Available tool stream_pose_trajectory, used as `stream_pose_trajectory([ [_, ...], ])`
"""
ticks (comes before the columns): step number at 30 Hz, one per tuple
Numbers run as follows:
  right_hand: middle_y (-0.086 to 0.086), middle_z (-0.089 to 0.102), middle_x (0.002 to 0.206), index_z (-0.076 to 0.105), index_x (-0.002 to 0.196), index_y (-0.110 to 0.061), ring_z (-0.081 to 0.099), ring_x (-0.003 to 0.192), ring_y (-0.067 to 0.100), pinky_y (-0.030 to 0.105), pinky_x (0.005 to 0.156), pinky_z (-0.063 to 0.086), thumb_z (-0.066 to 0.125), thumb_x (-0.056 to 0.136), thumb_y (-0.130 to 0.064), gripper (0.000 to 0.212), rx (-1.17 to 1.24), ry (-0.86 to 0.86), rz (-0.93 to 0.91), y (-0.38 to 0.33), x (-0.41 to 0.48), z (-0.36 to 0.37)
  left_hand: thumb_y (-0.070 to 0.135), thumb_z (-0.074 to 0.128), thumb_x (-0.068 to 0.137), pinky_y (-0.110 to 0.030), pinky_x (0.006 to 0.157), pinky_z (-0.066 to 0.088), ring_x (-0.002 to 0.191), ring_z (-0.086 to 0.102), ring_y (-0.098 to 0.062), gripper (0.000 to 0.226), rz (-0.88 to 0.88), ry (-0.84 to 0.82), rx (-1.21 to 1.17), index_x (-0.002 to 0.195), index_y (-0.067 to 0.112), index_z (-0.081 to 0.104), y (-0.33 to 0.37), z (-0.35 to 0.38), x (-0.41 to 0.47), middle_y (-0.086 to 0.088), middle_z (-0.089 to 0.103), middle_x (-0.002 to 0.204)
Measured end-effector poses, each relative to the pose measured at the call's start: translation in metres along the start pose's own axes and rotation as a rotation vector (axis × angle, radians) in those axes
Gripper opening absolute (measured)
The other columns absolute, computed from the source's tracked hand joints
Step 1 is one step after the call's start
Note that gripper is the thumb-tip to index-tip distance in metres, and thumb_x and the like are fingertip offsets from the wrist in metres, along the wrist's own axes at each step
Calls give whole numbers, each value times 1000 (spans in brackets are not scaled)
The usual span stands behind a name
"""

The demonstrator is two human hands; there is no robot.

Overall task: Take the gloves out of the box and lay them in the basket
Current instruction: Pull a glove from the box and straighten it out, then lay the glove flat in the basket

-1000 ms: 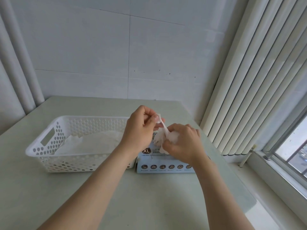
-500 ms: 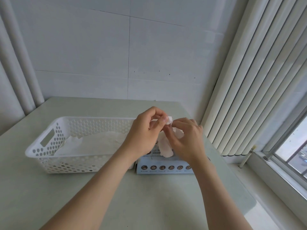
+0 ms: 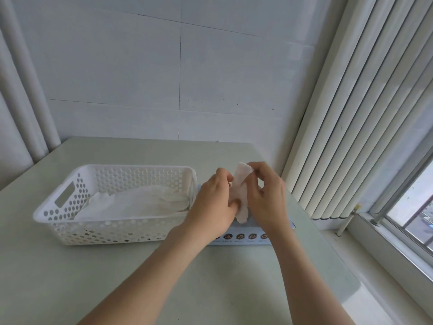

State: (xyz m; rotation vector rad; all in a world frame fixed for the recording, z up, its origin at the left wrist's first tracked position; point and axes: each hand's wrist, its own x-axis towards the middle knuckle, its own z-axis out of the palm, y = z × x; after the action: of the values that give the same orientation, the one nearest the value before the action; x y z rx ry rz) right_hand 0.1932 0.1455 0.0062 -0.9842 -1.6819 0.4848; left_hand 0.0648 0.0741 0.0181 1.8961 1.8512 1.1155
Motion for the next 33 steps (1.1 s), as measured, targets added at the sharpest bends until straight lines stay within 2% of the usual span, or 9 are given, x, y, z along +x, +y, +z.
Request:
stream_pose_trajectory([
  [5,-17,67,88,59,100,-26,62,92,27,51,83,52,47,106,-12,20,7,138,50,2,-2,5,22,55,102,-39,90,50,97,59,-23,19,34,-82,155,103,6,65,0,3,0,-4,55,114],
  [10,-7,64,82,58,100,-16,56,73,13,32,65,45,42,109,-8,20,81,250,70,-1,0,0,24,43,110,-36,95,42,103,47,-24,33,95,-168,367,95,9,67,0,7,-5,-7,48,113],
  [13,-1,66,93,60,105,-14,58,80,3,19,69,45,41,111,-14,20,173,320,143,-2,3,-2,22,39,111,-41,98,41,109,45,-26,34,120,-211,427,99,9,67,1,8,-7,-11,52,110],
  [20,8,72,99,62,105,-16,68,92,25,43,80,56,37,106,-20,25,341,474,271,4,12,-5,33,39,112,-43,102,42,116,46,-30,35,76,-290,438,105,15,69,1,7,-8,-10,51,114],
  [22,8,72,100,62,106,-17,68,93,23,40,82,56,38,106,-20,25,382,483,264,2,15,-8,35,37,112,-42,103,42,117,47,-30,38,50,-298,387,112,17,70,3,5,-8,-9,50,118],
  [27,-3,62,89,61,102,-17,57,80,8,28,73,49,40,110,-17,23,382,447,194,-5,15,-11,33,53,108,-30,101,42,117,56,-26,34,34,-129,226,91,11,72,6,2,-5,-6,52,132],
  [29,4,60,81,63,98,-17,53,72,10,32,66,45,42,109,-14,24,392,368,181,-8,15,-12,37,67,99,-20,91,35,118,56,-21,22,69,30,192,101,15,72,9,-1,-3,0,56,129],
  [31,19,62,76,67,96,-15,51,66,21,37,61,41,47,109,-16,23,396,267,151,-9,14,-14,42,77,90,-18,85,32,114,51,-14,37,101,118,145,116,20,61,12,-3,-2,7,57,122],
  [33,15,65,70,69,95,-11,53,61,23,38,57,42,54,110,-20,22,407,169,117,-13,10,-15,46,81,86,-20,90,38,116,50,-9,56,89,119,42,129,23,54,13,-6,-2,11,59,125],
])
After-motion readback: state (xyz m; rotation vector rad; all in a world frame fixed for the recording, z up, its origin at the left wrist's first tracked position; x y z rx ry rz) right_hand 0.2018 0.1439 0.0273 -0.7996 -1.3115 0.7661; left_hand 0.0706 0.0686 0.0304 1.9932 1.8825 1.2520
